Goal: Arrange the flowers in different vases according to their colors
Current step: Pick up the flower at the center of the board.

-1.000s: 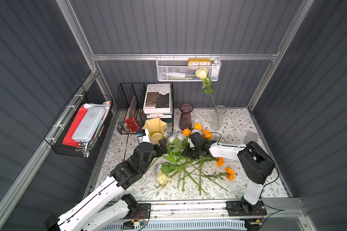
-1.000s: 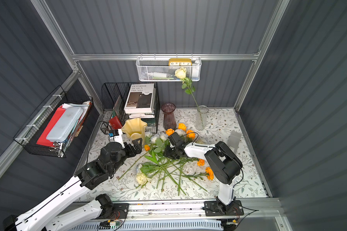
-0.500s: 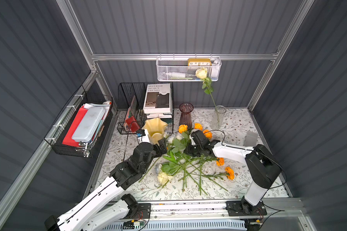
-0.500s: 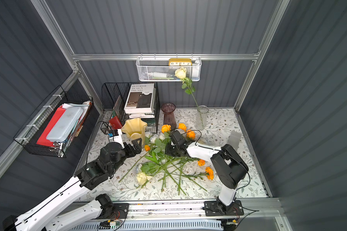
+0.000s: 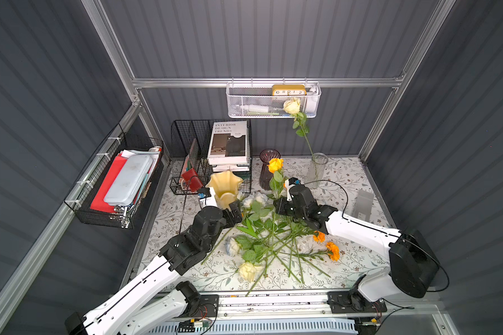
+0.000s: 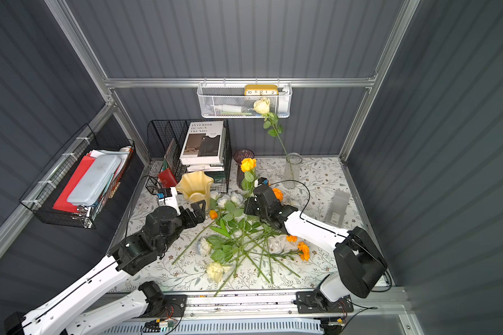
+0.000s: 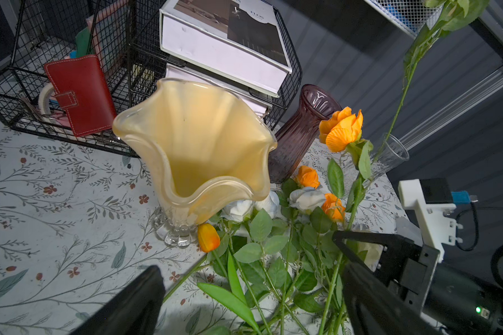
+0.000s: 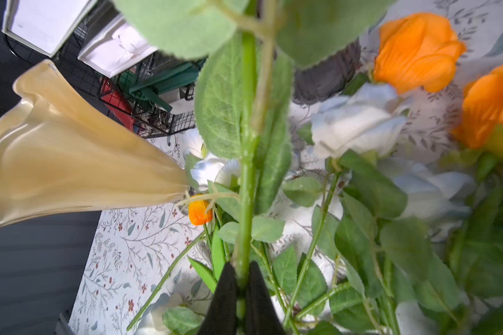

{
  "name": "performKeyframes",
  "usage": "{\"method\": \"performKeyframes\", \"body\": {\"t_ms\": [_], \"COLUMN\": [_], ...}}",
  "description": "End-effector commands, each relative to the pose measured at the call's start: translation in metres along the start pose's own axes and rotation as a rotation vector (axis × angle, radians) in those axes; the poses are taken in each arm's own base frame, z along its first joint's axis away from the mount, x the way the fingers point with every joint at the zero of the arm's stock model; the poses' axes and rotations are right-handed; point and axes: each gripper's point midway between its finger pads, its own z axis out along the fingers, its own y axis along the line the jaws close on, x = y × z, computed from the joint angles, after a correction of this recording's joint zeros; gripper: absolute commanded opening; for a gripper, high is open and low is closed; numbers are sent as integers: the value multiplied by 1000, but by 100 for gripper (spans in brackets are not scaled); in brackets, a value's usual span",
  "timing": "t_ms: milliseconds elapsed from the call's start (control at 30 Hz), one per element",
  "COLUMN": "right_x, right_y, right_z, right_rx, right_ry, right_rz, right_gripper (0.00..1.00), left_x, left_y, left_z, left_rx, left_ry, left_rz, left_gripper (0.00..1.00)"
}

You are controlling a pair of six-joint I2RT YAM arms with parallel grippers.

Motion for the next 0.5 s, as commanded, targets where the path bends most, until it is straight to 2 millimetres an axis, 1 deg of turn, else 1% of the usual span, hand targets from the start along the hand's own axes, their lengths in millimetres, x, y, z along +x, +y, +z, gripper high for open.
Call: {"method": "performKeyframes", "body": {"t_ms": [0,133,267,333,467], "right_x": [-40,-66,-91,-103,-115], "right_y": [9,19,43,55,87], "right_z": [-4,-6,-16,-21,-32], "right_rx": [-30,-45,-101,-126,-201], "right_ry": [-204,-324,-425,-446,-453], "right_rz": [-56,-96,-148,-167,-216], "right_gripper": [0,0,0,0,0], "left_x": [3,5,6,4,-4], "left_y": [3,3,4,5,4], "left_z": [5,7,8,7,0], "left_rx": [-14,-16,-26,-28,-21], "left_ry": [2,5,5,-1,-24], "left_rz": [25,31,41,39,24], "left_gripper": [99,99,99,99,99]}}
